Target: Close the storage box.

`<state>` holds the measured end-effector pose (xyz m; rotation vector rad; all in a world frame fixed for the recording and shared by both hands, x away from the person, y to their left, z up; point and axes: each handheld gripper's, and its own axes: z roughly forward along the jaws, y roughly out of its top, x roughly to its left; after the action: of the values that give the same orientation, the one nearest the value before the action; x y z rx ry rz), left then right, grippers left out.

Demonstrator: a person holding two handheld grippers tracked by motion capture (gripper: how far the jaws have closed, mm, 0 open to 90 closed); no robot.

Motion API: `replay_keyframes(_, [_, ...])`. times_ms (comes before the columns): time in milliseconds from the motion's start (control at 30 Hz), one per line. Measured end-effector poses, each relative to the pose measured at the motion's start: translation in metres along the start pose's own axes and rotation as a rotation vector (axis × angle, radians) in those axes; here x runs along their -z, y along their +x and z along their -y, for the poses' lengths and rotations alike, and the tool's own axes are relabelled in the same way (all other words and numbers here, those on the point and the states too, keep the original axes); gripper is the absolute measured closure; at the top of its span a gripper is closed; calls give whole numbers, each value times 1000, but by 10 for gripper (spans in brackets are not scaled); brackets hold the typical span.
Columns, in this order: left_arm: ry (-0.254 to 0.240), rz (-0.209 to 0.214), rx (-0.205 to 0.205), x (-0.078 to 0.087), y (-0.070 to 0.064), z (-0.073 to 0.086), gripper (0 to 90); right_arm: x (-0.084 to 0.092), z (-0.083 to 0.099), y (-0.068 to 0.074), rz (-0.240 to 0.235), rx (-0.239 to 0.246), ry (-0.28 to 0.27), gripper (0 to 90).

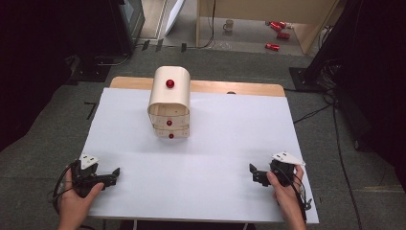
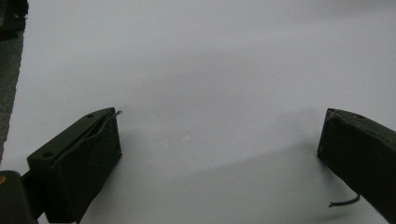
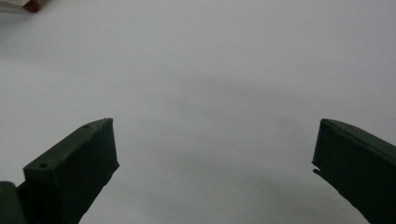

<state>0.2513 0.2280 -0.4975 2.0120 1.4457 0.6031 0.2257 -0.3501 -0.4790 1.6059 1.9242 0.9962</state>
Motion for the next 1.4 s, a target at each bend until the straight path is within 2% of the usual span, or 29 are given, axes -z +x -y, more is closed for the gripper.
replay_keyframes(467, [0, 0, 0, 0, 0, 0, 0, 27, 23, -48, 104, -78, -5, 0])
replay_keyframes(567, [0, 0, 0, 0, 0, 0, 0, 29, 29, -55, 129, -65, 14, 0])
replay_keyframes(833, [0, 1, 0, 0, 0, 0, 0, 25, 42, -62, 129, -44, 66, 0])
replay_keyframes(933, [0, 0, 0, 0, 0, 0, 0, 25, 42, -63, 111, -33, 64, 0])
replay_keyframes(1067, [0, 0, 0, 0, 0, 0, 0, 23, 44, -59, 135, 2, 67, 0])
replay_keyframes(1400, [1, 1, 0, 0, 0, 0, 0, 23, 45, -59, 137, -4, 62, 0])
